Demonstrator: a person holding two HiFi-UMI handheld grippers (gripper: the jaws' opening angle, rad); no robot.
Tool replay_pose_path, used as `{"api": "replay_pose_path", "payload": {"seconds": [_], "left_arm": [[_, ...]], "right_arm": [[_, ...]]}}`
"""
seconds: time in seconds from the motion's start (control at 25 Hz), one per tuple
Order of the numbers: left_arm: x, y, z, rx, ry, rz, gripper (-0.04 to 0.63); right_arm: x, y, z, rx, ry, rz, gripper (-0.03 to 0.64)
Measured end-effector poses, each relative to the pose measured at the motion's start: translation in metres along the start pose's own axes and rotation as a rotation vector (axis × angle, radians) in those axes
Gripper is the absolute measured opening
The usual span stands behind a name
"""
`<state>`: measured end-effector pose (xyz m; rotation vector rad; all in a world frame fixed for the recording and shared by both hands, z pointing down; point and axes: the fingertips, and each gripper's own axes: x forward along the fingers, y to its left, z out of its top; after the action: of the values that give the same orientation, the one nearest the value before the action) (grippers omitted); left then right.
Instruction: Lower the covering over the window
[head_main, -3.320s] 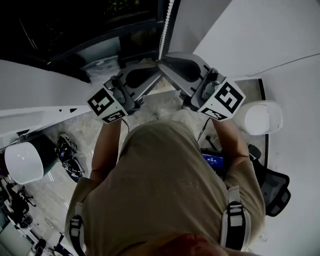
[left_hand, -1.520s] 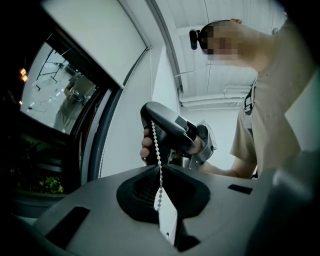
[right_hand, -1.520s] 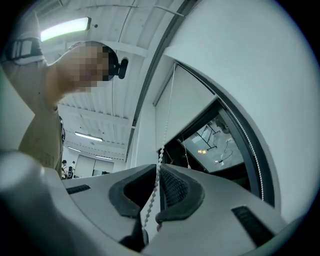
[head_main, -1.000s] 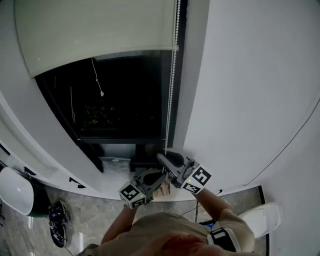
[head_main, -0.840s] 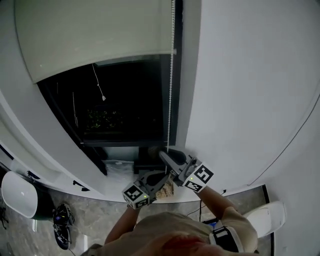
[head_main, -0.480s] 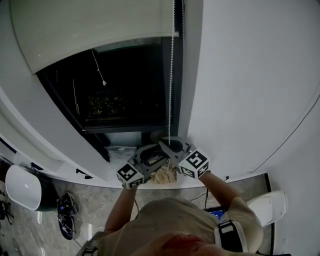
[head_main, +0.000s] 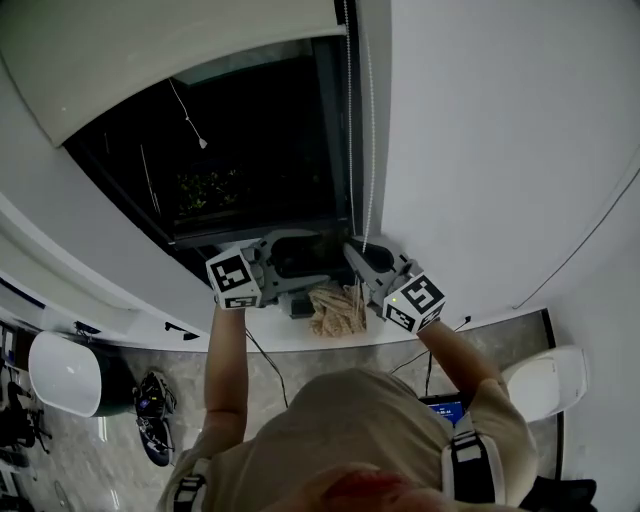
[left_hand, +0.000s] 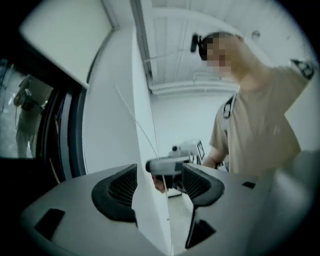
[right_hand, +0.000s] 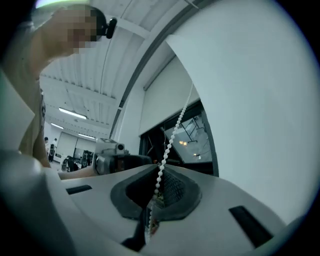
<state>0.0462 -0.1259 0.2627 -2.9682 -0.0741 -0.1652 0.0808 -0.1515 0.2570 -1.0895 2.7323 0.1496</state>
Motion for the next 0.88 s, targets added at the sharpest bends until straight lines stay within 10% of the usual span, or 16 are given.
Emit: {"api": "replay_pose_path", "payload": {"seconds": [0.24,0.36,0.56,0.64,0.88], "left_arm": [[0.004,0.052,0.079,-0.164,-0.29,0.118,0.272],[0.022,0.038,0.108,-0.219,-0.359,0.042,0.272],[0.04,0.046,0.112,-0.278,-0.304,0.112,0.248],[0.04,0.051,0.107,-0.288,-0.3,0.152,0.029],[0.025,0.049,0.101,-0.258,-0.341,0.235,0.025]], "right_arm": [[0.0,0.022,-0.007,-0.201,0.028,-0.017,0.005],[0.001,0.031,-0.01,-0.187,0.042,-0.015,0.005],[0.002,0.034,-0.014,-0.175,0.087,-0.002,0.005],[-0.002,0.037,-0.016,-0.176,0.097,0.005,0.005],[-0.022,0.027,0.019,-0.111,-0.072,0.03,0.073]]}}
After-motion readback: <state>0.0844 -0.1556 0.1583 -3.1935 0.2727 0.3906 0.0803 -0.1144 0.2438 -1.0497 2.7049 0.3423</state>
